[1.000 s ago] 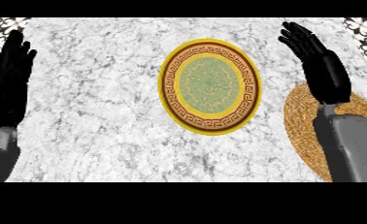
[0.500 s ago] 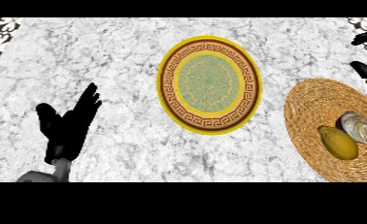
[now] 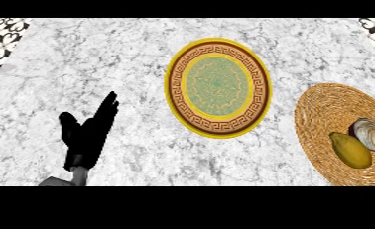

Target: Pick the lemon from the placemat and place it in the plate

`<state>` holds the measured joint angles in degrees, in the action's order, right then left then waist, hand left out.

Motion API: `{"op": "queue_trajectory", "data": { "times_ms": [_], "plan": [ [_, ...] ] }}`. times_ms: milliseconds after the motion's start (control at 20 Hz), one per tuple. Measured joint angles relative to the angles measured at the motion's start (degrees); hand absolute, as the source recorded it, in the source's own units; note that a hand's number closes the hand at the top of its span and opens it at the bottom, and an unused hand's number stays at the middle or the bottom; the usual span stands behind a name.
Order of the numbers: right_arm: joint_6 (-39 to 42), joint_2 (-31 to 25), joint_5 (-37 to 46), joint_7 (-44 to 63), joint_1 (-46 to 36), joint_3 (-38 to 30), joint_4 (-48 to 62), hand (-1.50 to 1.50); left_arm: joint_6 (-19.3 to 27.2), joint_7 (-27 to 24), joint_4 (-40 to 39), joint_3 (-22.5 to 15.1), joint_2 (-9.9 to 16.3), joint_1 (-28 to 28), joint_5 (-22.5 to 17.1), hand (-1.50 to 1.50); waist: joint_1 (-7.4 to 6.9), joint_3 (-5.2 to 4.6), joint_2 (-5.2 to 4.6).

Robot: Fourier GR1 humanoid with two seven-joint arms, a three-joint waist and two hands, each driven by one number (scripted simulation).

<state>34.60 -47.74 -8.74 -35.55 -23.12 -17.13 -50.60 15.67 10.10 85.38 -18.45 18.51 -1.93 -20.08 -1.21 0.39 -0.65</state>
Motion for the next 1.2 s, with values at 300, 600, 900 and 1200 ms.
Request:
{"op": "queue_trajectory", "data": {
  "times_ms": [300, 600, 900, 1200],
  "plan": [
    [-0.65, -8.38, 9.08, -1.63, 2.19, 8.39, -5.58, -1.50, -0.90, -0.96, -0.32, 0.26, 0.03, 0.43, 0.17, 0.00, 0.04, -0.05, 0.30],
    [-5.00, -12.53, 17.01, -5.77, 4.02, 16.02, -9.13, -1.50, -0.19, -1.20, -1.19, 0.35, -1.27, 0.11, 1.03, 0.00, 0.30, -0.04, 0.54],
    [-9.35, -11.65, 21.69, -7.24, 6.78, 20.82, -12.59, -1.50, -1.27, -1.51, -1.13, 1.60, -1.13, 1.10, 1.24, 0.00, 0.76, -0.07, 0.84],
    [-11.57, -9.46, 25.19, -5.70, 9.66, 22.98, -16.60, -1.50, -3.28, -2.93, -2.26, 2.99, -1.83, 1.45, 1.47, 0.00, 1.10, 0.02, 1.11]
  ]
}}
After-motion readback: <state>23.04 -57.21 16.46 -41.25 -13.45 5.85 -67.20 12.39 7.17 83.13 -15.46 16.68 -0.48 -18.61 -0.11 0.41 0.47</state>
